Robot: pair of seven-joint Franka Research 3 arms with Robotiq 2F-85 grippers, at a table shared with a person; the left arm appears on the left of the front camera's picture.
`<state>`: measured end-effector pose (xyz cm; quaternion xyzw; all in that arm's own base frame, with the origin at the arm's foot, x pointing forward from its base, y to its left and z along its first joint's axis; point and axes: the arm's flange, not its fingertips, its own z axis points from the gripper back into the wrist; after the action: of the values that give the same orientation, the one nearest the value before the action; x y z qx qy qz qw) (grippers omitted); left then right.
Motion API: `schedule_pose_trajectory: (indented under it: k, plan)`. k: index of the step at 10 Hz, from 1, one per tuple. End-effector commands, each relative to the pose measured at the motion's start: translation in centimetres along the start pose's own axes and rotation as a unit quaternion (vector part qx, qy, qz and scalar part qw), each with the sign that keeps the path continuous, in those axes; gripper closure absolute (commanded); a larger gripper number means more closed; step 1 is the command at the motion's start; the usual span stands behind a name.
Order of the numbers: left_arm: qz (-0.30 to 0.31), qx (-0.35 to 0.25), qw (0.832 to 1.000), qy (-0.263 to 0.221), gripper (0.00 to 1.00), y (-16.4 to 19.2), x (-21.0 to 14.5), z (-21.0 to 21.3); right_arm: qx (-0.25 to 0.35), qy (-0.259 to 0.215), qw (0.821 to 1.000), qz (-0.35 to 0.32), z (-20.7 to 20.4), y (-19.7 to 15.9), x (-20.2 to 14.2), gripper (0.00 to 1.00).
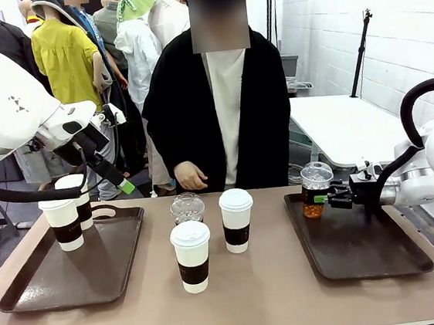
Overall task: Distribute the coffee onto the tray.
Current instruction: Pick up one iced Americano and place it on the right Handle tray.
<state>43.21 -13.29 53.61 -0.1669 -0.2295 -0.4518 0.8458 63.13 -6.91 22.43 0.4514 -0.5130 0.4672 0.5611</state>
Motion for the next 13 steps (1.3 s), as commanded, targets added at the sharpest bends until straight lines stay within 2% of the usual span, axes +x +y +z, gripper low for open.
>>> schedule_pose_trajectory:
  k: [1,3,4,8,13]
  plan:
    - [-0.003,-0.007,1.0,-0.002,0.0,0.1,-0.2,0.1,-0.018,-0.004,1.0,-0.018,-0.1,-1.2,0.2,0.43]
    - [-0.003,-0.007,1.0,-0.002,0.0,0.1,-0.2,0.1,-0.018,0.002,0.999,-0.029,-0.1,-1.1,0.3,0.06]
    - [-0.003,-0.007,1.0,-0.002,0.0,0.1,-0.2,0.1,-0.019,0.003,0.999,-0.031,-0.1,-1.0,0.3,0.0]
    - [-0.003,-0.007,1.0,-0.002,0.0,0.1,-0.2,0.1,-0.031,0.008,0.999,-0.039,1.0,-0.2,0.7,0.0]
    - [-0.003,-0.007,1.0,-0.002,0.0,0.1,-0.2,0.1,-0.065,0.007,0.997,-0.042,4.9,1.7,1.4,0.0]
